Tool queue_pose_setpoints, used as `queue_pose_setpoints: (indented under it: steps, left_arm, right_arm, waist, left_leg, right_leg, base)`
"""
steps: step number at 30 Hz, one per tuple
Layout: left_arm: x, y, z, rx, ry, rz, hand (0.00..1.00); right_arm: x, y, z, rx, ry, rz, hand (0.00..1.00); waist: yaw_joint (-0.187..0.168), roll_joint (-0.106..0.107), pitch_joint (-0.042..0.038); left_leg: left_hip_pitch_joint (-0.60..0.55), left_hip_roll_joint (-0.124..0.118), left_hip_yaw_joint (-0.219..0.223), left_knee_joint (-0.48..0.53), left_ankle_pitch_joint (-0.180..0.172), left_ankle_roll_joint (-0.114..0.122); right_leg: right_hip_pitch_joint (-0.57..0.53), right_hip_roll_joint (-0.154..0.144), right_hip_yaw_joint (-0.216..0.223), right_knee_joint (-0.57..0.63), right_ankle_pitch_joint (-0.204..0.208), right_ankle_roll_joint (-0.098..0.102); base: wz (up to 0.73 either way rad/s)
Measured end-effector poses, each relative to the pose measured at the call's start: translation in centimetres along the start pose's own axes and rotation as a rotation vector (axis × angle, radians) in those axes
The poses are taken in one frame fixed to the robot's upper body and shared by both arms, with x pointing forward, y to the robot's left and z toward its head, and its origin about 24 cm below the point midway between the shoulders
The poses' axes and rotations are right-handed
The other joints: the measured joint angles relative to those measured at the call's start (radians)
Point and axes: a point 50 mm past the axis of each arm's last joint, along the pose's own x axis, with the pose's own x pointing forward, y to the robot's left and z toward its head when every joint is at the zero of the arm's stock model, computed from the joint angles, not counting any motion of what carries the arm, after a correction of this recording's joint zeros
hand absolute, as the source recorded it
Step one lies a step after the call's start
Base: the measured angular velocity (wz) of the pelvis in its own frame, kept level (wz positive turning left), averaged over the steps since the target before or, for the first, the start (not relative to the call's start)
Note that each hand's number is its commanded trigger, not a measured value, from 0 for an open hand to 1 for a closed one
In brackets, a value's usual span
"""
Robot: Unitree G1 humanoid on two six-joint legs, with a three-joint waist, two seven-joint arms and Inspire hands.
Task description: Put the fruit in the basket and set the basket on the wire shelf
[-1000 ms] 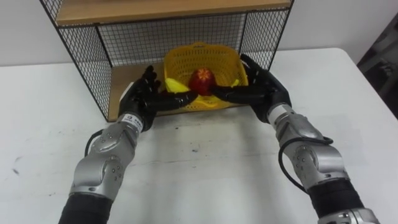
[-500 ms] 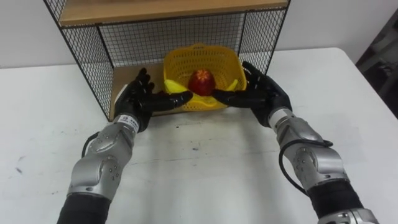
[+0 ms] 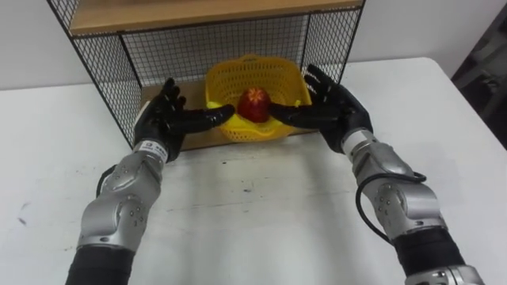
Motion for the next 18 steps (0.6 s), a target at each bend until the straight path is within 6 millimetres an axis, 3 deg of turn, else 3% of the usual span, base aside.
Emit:
queue_pose_setpoints:
  steps: [7, 18]
  left_arm:
    - [-0.2, -0.2, 1.5, 0.0, -0.062, 0.017, 0.0]
    - [-0.3, -0.3, 1.9, -0.002, -0.089, 0.013, 0.0]
  right_arm:
    - [-0.2, 0.2, 1.4, 0.006, -0.058, 0.007, 0.0]
    - [-0.2, 0.3, 1.5, 0.036, -0.066, 0.019, 0.0]
  waist:
    - [-0.005, 0.0, 0.0001]
    - [-0.006, 0.01, 0.0021]
  left_leg:
    - [0.008, 0.0, -0.001, 0.0, 0.0, 0.0]
    - [0.015, -0.001, -0.002, -0.008, 0.001, 0.001]
  right_leg:
    - [0.011, -0.002, -0.004, -0.003, 0.0, 0.0]
    - [0.017, -0.002, -0.004, -0.003, 0.0, 0.001]
  base:
    - [0.0]
    - [0.0]
